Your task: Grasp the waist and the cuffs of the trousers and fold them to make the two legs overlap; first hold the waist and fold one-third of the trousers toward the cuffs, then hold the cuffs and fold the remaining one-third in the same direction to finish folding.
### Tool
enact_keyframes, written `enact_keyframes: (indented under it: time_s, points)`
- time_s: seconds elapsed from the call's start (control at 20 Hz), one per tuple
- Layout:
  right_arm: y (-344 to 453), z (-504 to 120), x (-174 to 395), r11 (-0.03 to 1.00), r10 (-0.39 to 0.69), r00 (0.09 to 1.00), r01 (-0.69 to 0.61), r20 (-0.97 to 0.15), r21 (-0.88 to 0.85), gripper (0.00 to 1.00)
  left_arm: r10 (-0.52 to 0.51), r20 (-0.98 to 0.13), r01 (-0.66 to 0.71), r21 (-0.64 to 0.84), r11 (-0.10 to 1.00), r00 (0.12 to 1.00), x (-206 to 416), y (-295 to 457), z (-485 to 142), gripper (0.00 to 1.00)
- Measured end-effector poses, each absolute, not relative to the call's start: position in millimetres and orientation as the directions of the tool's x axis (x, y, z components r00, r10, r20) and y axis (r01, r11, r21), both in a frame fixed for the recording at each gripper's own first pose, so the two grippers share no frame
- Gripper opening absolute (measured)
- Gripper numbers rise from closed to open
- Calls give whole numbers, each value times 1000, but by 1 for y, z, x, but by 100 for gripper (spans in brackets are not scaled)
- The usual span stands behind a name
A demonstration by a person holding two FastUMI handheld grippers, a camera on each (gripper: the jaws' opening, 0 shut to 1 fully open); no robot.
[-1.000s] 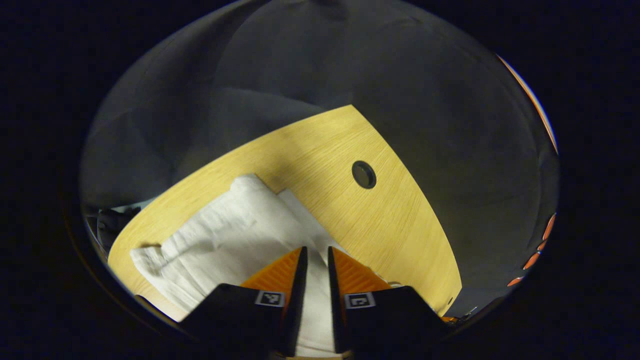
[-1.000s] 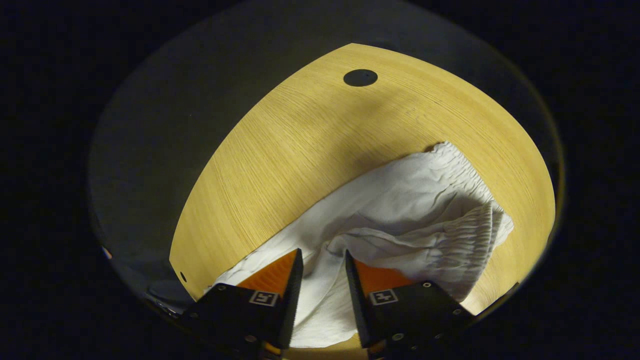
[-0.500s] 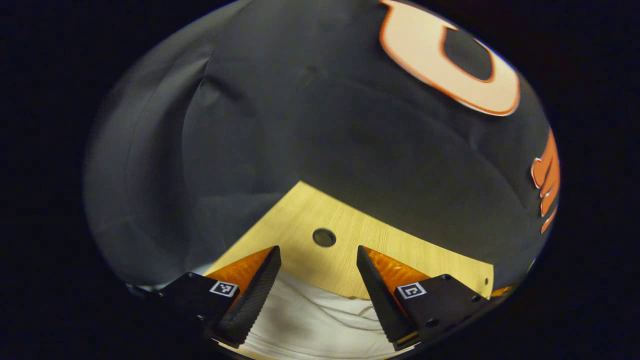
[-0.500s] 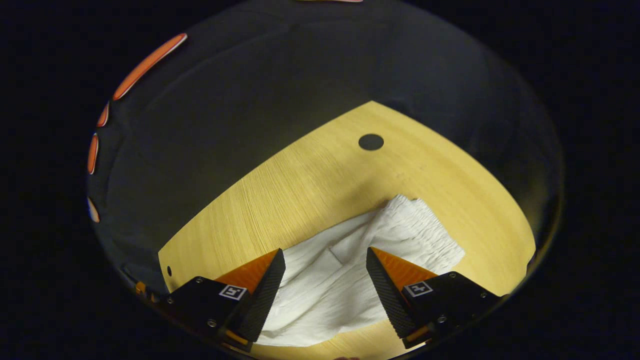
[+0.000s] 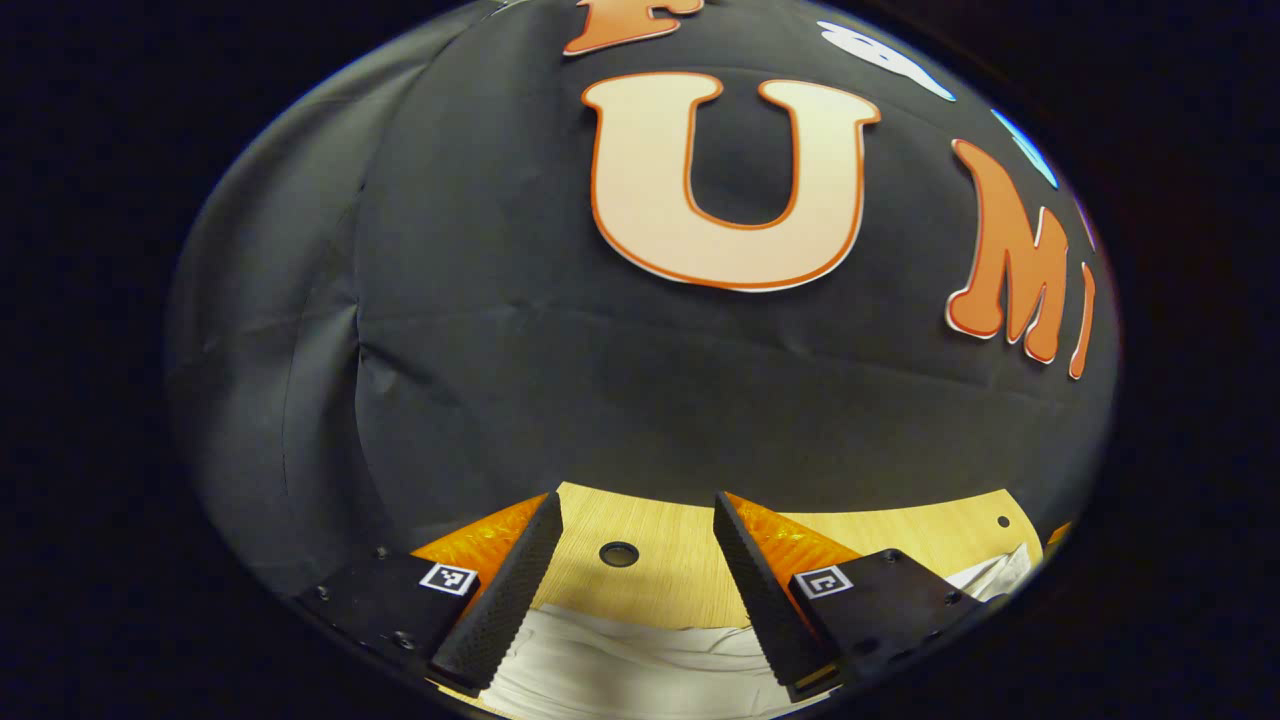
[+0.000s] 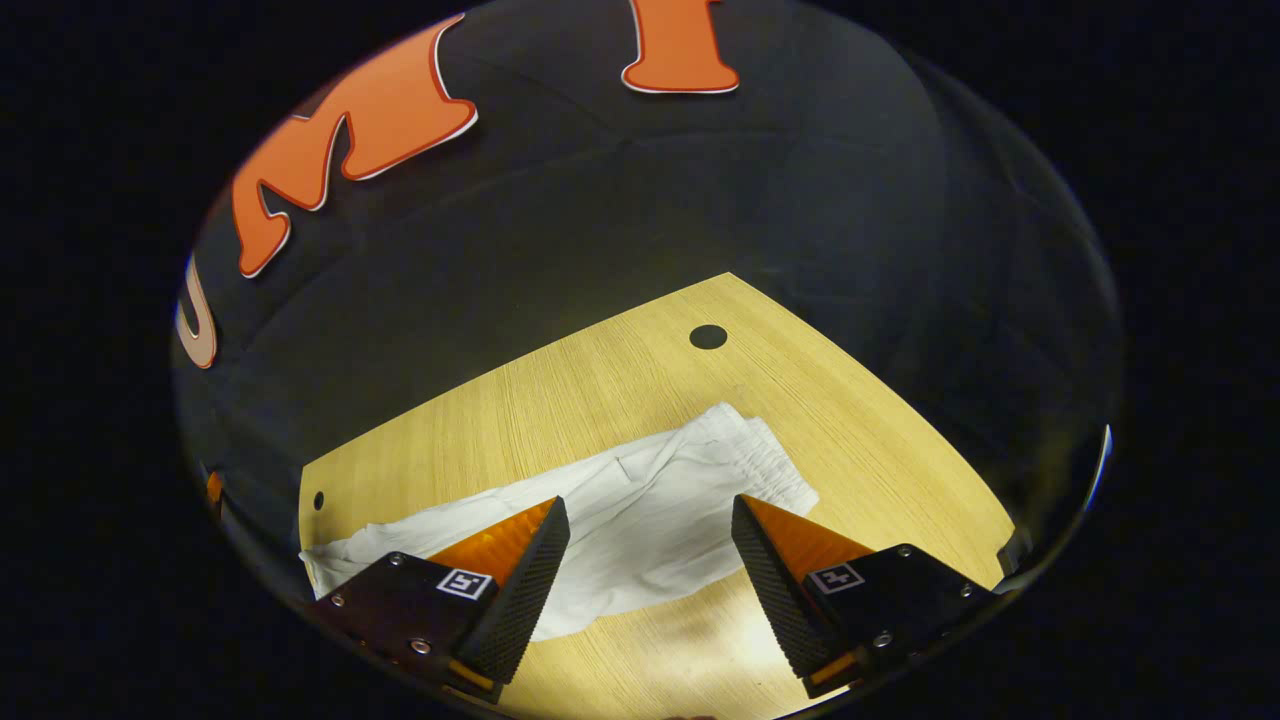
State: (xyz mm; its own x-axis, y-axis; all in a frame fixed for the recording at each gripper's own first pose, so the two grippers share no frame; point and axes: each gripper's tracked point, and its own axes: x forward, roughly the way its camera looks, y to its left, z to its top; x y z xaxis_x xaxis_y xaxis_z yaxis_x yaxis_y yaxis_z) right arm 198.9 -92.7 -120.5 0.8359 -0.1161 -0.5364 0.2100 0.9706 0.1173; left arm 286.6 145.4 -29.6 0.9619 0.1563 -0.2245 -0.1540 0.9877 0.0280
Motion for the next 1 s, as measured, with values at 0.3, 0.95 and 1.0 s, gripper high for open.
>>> enact_keyframes:
  time_s: [0.3,0.95,1.0]
  points:
    - [-128,-154,160,942,-103,824,260,-557,212,99,129,-180,-108,121,987,975,270,97,-15,99]
    - [-188,-223,220,776,30,783,374,-621,509,99,184,-113,-157,212,964,976,222,43,18,96]
    - [-190,-226,226,763,37,781,381,-623,522,99,189,-118,-162,207,965,975,221,43,18,99]
